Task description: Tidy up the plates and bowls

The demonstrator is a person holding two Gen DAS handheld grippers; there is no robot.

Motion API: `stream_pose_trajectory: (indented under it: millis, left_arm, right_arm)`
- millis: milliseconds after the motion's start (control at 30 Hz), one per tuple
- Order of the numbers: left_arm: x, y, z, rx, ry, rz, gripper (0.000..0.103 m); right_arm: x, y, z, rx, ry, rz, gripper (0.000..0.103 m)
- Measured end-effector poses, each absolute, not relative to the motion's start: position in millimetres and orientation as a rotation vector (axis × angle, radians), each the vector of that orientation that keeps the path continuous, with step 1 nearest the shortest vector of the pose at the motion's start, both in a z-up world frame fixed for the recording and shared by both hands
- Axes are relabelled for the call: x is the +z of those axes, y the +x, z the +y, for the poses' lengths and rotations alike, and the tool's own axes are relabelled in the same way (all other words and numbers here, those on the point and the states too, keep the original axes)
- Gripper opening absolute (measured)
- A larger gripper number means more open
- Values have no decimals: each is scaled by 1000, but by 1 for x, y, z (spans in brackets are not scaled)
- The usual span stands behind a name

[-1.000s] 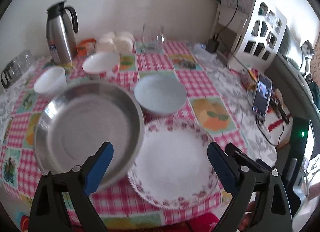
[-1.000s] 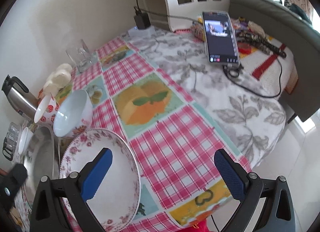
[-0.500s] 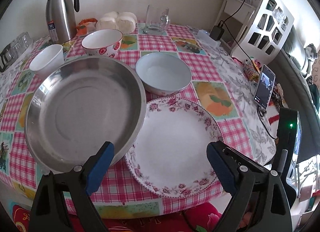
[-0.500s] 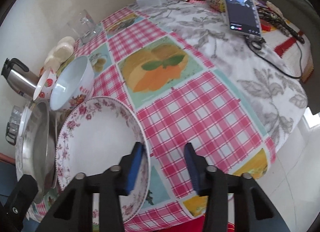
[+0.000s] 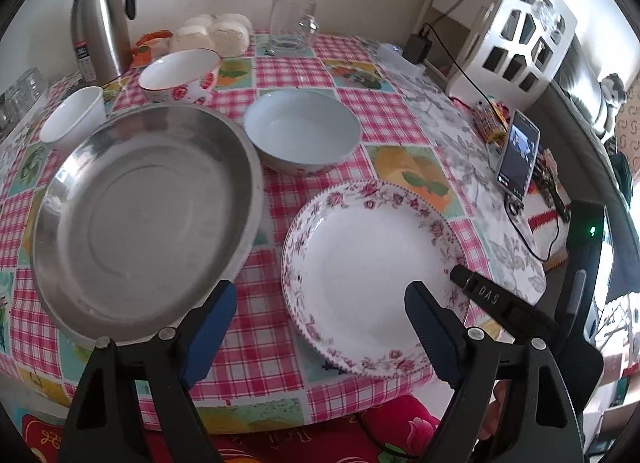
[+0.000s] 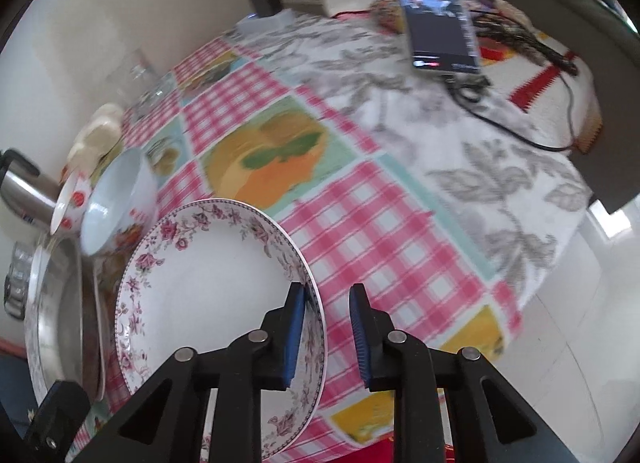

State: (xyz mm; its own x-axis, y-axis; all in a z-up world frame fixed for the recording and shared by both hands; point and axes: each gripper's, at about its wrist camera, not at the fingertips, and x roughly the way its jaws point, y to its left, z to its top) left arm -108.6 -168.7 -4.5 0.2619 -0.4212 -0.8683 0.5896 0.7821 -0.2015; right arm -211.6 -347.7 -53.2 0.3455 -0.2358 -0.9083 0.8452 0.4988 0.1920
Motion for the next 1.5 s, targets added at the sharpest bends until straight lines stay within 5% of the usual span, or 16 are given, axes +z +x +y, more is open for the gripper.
stream_pose_trajectory:
  millis: [200, 767, 1500]
  left_arm:
    - [-24, -107, -182, -668, 232, 1181, 76]
    - [-60, -87, -202, -641, 239, 1277, 29]
    - [-67, -70, -200, -673, 181, 1262, 18]
  right_arm:
    - [-54, -217, -358, -821, 770, 958, 25]
    - [-66, -212, -367, -795, 801, 966, 25]
    - [-64, -216, -364, -765, 807, 931, 21]
